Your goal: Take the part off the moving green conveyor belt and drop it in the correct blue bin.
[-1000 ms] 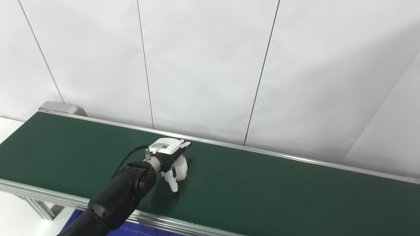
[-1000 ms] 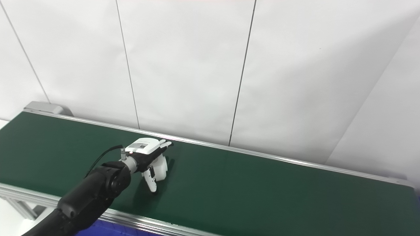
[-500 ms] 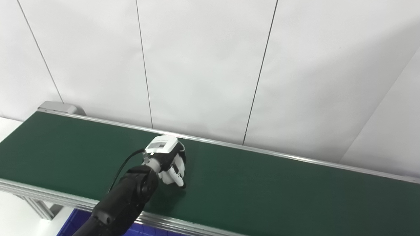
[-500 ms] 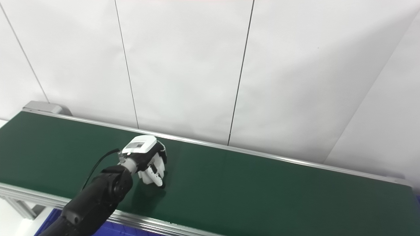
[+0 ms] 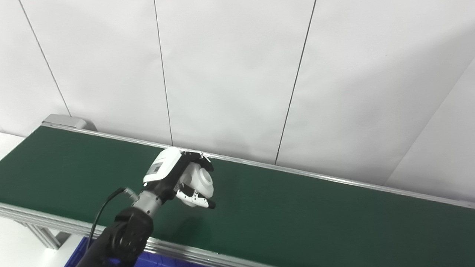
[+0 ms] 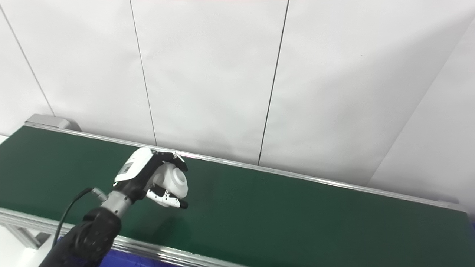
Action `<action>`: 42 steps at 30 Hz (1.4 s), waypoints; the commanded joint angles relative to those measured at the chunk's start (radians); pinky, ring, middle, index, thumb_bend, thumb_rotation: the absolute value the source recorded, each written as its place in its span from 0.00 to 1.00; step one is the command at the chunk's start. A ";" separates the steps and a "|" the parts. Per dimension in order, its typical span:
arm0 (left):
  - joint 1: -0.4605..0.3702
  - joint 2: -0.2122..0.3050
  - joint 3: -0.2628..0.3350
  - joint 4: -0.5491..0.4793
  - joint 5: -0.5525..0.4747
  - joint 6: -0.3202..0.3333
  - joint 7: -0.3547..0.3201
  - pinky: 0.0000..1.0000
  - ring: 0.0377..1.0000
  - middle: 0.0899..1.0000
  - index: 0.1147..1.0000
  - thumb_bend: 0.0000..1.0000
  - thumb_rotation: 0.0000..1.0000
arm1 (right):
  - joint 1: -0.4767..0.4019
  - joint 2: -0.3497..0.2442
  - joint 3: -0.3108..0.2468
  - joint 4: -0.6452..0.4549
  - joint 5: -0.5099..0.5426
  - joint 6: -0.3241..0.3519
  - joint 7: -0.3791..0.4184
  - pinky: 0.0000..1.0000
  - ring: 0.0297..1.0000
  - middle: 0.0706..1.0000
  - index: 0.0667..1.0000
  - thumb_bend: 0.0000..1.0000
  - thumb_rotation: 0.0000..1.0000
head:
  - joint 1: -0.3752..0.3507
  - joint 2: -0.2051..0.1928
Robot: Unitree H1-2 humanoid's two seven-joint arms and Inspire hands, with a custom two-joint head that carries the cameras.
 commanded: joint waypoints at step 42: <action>0.282 -0.025 -0.209 0.056 0.246 -0.093 -0.215 0.67 0.67 0.65 0.43 0.50 0.05 | 0.104 0.086 -0.117 -0.301 -0.017 0.108 0.175 0.68 0.81 0.89 1.00 0.82 0.51 | -0.112 0.214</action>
